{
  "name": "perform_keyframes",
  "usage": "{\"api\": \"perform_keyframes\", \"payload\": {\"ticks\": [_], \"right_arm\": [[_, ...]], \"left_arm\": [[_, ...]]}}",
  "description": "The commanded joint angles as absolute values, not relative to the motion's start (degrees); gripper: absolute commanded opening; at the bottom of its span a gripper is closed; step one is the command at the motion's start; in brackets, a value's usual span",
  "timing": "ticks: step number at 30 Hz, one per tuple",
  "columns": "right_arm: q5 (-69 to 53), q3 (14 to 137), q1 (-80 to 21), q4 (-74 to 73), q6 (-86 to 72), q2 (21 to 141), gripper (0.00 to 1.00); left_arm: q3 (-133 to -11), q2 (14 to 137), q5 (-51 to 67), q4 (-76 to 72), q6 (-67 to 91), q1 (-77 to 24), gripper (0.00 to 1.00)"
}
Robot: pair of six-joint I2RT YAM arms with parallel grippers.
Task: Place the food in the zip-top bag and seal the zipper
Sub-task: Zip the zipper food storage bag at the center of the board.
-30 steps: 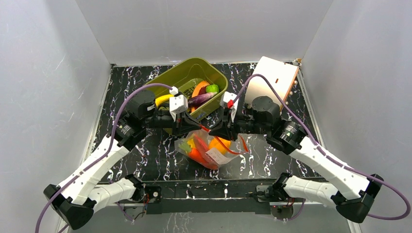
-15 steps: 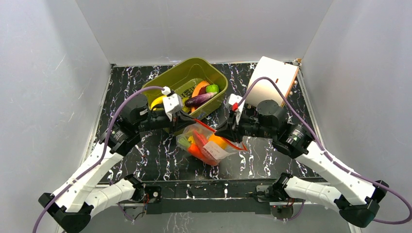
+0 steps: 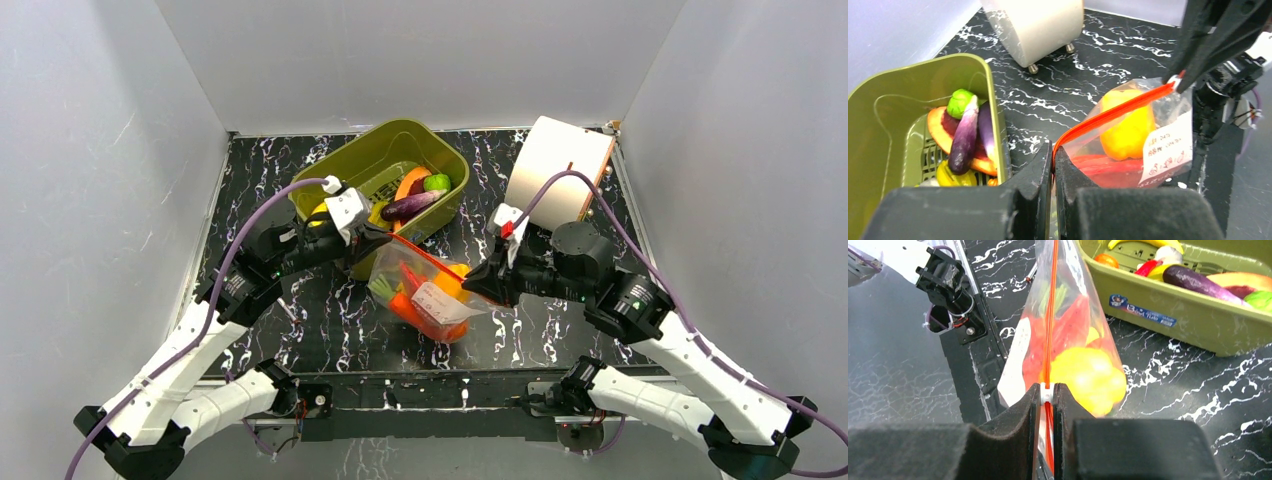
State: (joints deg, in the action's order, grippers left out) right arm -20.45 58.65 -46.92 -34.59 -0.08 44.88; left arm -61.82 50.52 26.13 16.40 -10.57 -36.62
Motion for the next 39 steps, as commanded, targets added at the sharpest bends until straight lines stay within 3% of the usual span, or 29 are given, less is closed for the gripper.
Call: {"api": "perform_keyframes", "payload": {"ticks": [1, 18, 26, 32, 39], "right_arm": [[-19.65, 58.04, -47.0, -37.52, -3.24, 41.39, 0.0], [-17.71, 65.24, -47.02, -48.31, -5.95, 41.91, 0.0], [-10.04, 71.61, -47.02, -58.4, -7.8, 40.75, 0.0], [-4.31, 74.88, -47.0, -57.5, -13.56, 42.7, 0.0], [4.62, 76.33, -47.02, -56.38, -21.54, 43.85, 0.0]], "left_arm": [[-63.94, 49.01, 16.14, 14.23, -12.28, -35.95, 0.0], [-65.02, 47.89, 2.78, 11.27, -10.8, -35.95, 0.0], [-64.73, 47.98, 1.98, 12.39, -10.46, -35.95, 0.0], [-63.41, 48.57, 6.92, 11.89, -7.57, -35.95, 0.0], [-62.15, 51.1, 21.49, 8.34, -2.41, -35.95, 0.0]]}}
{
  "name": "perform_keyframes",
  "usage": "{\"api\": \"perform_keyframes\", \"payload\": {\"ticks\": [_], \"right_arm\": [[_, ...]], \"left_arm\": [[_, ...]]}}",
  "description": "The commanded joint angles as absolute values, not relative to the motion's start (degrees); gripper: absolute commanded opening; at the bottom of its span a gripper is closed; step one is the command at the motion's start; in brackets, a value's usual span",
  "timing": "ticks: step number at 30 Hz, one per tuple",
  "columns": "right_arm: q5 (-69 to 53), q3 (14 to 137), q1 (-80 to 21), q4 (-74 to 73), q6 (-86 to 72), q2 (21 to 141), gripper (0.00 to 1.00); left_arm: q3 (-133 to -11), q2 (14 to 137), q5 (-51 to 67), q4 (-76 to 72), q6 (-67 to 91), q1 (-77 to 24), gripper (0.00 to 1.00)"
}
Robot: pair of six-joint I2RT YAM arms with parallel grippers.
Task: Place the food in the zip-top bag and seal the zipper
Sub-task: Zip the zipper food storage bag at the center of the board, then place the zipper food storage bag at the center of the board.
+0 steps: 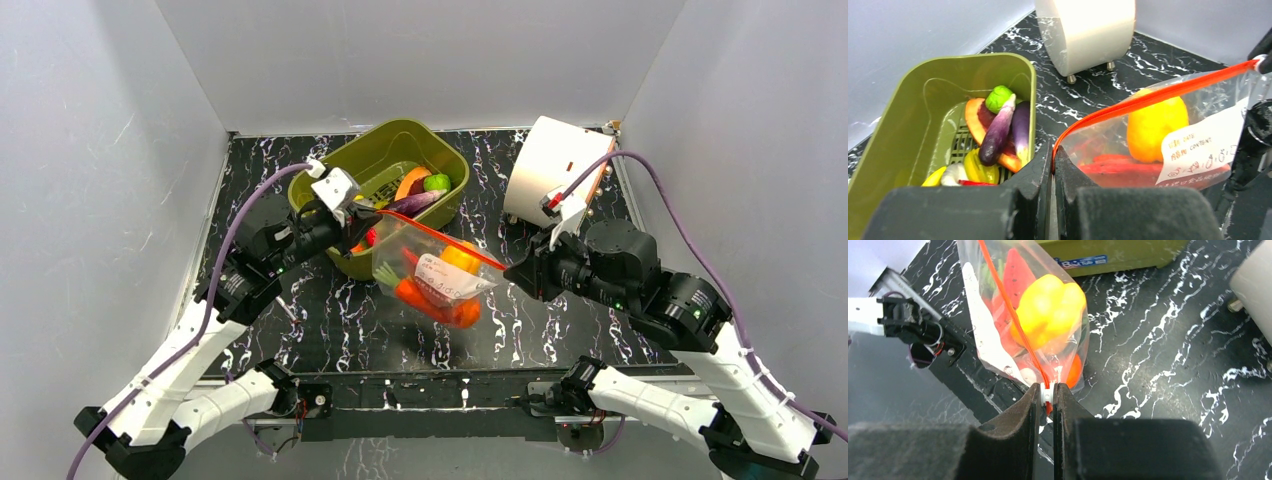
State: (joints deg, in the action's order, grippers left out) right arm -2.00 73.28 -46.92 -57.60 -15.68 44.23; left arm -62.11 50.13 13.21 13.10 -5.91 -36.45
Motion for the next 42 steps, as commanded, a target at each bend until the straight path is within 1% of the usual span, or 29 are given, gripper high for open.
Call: {"api": "perform_keyframes", "payload": {"ticks": [1, 6, 11, 15, 20, 25, 29, 34, 35, 37, 38, 42], "right_arm": [[5.27, 76.18, -47.02, -55.9, -22.31, 43.28, 0.0], [4.59, 75.03, -46.98, -55.29, -23.76, 39.95, 0.0], [-1.71, 74.2, -47.02, -59.01, -23.91, 37.54, 0.0], [-3.24, 73.09, -47.02, -59.15, -28.06, 35.61, 0.0], [4.37, 67.43, -47.02, -55.29, -35.57, 35.07, 0.0], [9.81, 58.64, -47.02, -47.89, -39.67, 36.03, 0.0], [21.3, 56.84, -47.02, -49.63, -41.02, 38.79, 0.0], [30.61, 56.36, -47.02, -50.76, -40.62, 39.72, 0.0], [31.82, 55.95, -47.02, -50.95, -40.45, 39.61, 0.0], [33.66, 55.49, -47.0, -51.06, -40.13, 39.23, 0.0], [34.28, 55.2, -47.0, -50.87, -40.05, 38.95, 0.0], [34.08, 52.9, -47.02, -48.03, -39.17, 38.15, 0.0]], "left_arm": [[-62.14, 51.6, 23.63, 8.11, -1.75, -35.95, 0.0], [-60.28, 53.32, 31.82, 6.3, 1.33, -35.95, 0.0], [-55.68, 52.85, 43.22, 1.57, 5.82, -35.95, 0.0], [-51.99, 52.0, 46.18, -0.37, 7.17, -35.95, 0.0], [-48.13, 54.72, 44.59, -3.8, 8.32, -35.97, 0.0], [-46.56, 61.74, 41.64, -7.84, 8.41, -36.09, 0.0], [-47.89, 66.78, 37.74, -8.54, 6.39, -36.29, 0.0], [-49.9, 72.4, 33.57, -10.93, 5.25, -36.41, 0.12], [-50.64, 73.46, 32.88, -10.98, 5.12, -36.41, 0.18], [-52.66, 75.18, 31.36, -10.58, 5.16, -36.39, 0.34], [-53.64, 75.8, 30.69, -10.33, 5.29, -36.4, 0.4], [-56.06, 76.49, 28.44, -11.09, 6.13, -36.39, 0.5]]}}
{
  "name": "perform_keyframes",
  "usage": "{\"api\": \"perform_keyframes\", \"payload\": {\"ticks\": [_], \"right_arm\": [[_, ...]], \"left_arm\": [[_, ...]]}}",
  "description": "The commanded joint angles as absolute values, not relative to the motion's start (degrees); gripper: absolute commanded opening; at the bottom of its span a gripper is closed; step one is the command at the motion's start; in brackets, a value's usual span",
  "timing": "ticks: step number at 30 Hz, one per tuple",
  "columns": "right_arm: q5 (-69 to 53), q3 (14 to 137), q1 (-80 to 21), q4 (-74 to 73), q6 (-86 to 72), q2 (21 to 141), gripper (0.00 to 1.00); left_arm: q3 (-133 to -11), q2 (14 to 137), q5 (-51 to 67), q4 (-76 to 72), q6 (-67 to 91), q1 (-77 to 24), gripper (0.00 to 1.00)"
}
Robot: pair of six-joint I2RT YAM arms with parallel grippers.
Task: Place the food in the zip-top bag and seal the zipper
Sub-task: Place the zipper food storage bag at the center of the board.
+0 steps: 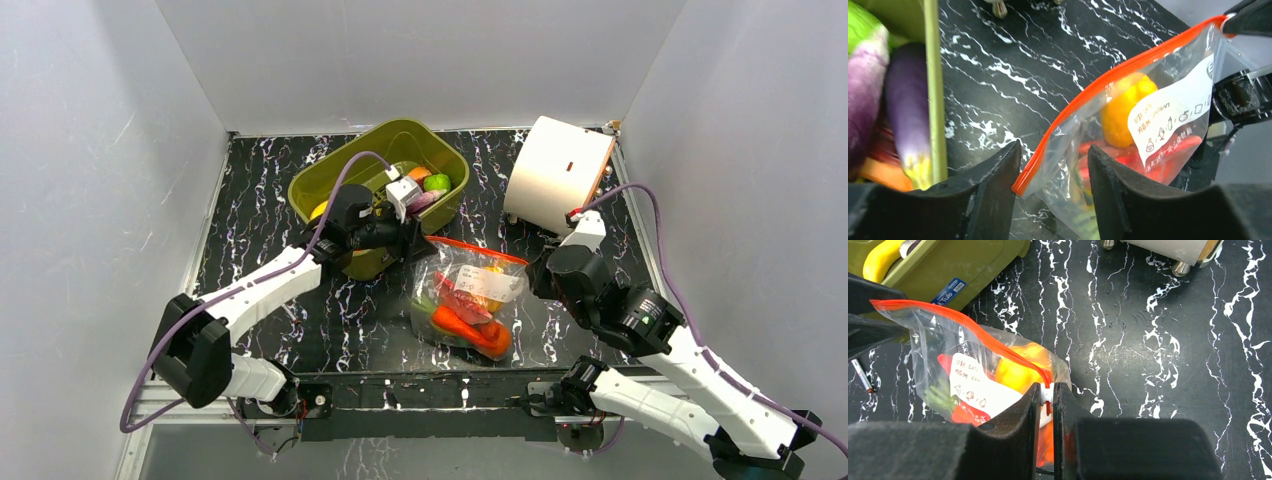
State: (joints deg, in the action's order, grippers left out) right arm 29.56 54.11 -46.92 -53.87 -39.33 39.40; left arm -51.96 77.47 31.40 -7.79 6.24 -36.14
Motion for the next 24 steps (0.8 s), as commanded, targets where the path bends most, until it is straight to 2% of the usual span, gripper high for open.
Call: {"api": "perform_keyframes", "payload": {"ticks": [1, 4, 9, 14, 22, 23, 24], "right_arm": [[33.86, 52.54, -47.02, -47.7, -39.12, 38.27, 0.0], [35.43, 51.78, -47.02, -48.07, -39.48, 39.02, 0.0], [38.51, 50.73, -47.02, -48.45, -41.42, 40.52, 0.0], [43.8, 50.88, -47.02, -52.53, -46.5, 43.34, 0.0], [48.04, 50.37, -47.02, -54.44, -49.65, 41.47, 0.0], [48.15, 50.55, -47.02, -54.29, -49.72, 41.14, 0.05], [48.0, 50.82, -47.02, -54.13, -49.82, 40.73, 0.16]], "left_arm": [[-56.34, 76.28, 27.97, -11.3, 6.41, -36.39, 0.54], [-56.68, 74.71, 26.62, -12.01, 7.33, -36.39, 0.62], [-57.08, 70.96, 23.83, -11.52, 8.35, -36.39, 0.69], [-57.39, 66.21, 20.85, -9.39, 7.51, -36.43, 0.71], [-56.27, 59.33, 15.76, -2.89, 6.74, -36.4, 0.72], [-55.91, 58.13, 14.97, -2.42, 6.91, -36.39, 0.72], [-55.64, 57.34, 14.04, -1.68, 7.13, -36.39, 0.73]]}}
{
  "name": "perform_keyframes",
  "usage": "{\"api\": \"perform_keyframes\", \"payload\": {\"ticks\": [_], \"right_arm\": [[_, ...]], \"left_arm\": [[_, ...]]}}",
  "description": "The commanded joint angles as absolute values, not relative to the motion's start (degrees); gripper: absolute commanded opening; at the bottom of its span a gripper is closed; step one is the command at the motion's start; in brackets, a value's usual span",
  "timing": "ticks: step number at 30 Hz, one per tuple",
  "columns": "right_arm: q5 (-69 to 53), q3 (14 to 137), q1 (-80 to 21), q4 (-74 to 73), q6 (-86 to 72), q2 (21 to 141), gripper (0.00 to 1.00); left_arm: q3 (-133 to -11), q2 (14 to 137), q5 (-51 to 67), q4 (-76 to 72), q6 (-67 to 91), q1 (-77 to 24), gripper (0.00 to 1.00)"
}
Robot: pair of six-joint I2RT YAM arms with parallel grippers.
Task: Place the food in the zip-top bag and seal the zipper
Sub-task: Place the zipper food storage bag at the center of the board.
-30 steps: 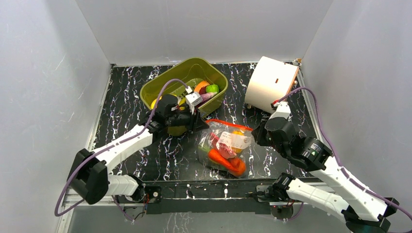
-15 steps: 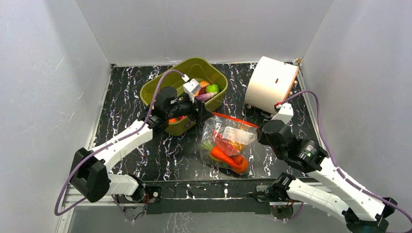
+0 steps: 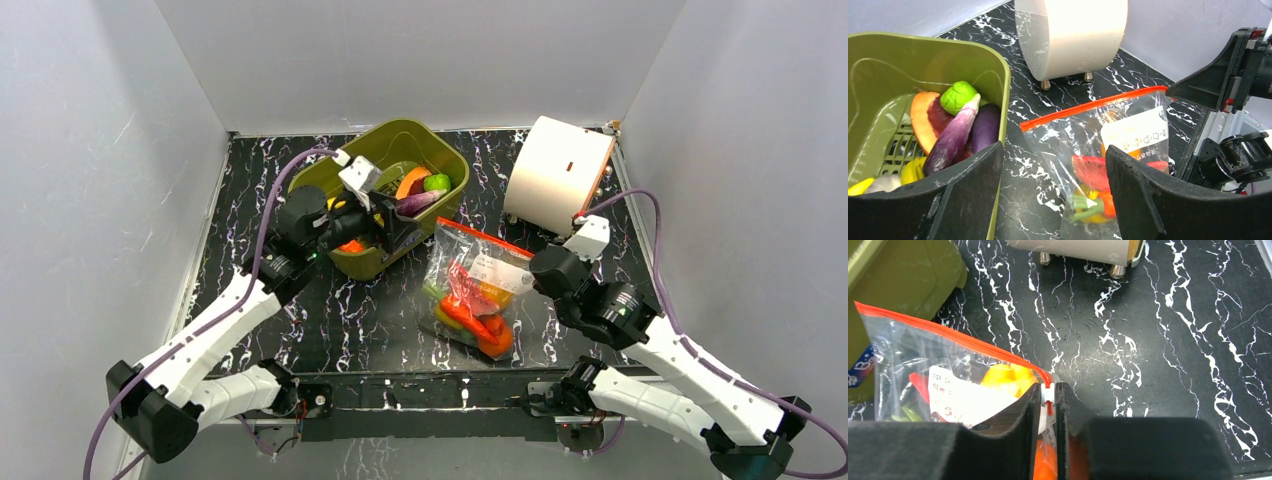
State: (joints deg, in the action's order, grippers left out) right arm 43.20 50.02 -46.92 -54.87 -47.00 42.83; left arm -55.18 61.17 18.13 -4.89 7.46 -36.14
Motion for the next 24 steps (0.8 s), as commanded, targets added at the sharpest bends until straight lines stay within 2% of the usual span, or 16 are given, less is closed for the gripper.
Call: {"api": "perform_keyframes", "payload": {"ticks": [1, 2, 3, 4, 10, 13, 18, 24], "right_arm": [[47.55, 51.28, -47.02, -53.83, -49.71, 40.43, 0.29], [46.98, 51.72, -47.02, -53.3, -49.39, 40.09, 0.4], [46.25, 52.31, -47.02, -52.66, -49.15, 39.86, 0.48], [45.46, 52.58, -47.02, -52.1, -49.14, 39.74, 0.54], [40.65, 55.73, -47.02, -48.07, -43.09, 39.2, 0.76], [39.13, 56.88, -47.02, -45.69, -39.57, 38.72, 0.95], [37.68, 59.44, -47.02, -44.21, -34.27, 38.76, 0.98], [30.61, 65.91, -47.02, -42.85, -30.41, 40.92, 0.98]], "left_arm": [[-55.48, 56.71, 13.24, -0.79, 7.38, -36.39, 0.74], [-55.55, 56.05, 12.37, 0.04, 7.65, -36.39, 0.78], [-55.66, 55.49, 11.64, 1.45, 8.12, -36.39, 0.96], [-55.9, 55.0, 11.01, 2.49, 8.5, -36.38, 0.98], [-56.21, 51.23, 6.85, 6.08, 11.0, -36.4, 0.98], [-56.87, 49.65, 3.79, 8.64, 12.65, -36.39, 0.98], [-60.03, 48.26, -7.89, 15.19, 18.67, -36.39, 0.98], [-65.27, 47.08, -14.18, 22.78, 18.04, -36.4, 0.98]]}}
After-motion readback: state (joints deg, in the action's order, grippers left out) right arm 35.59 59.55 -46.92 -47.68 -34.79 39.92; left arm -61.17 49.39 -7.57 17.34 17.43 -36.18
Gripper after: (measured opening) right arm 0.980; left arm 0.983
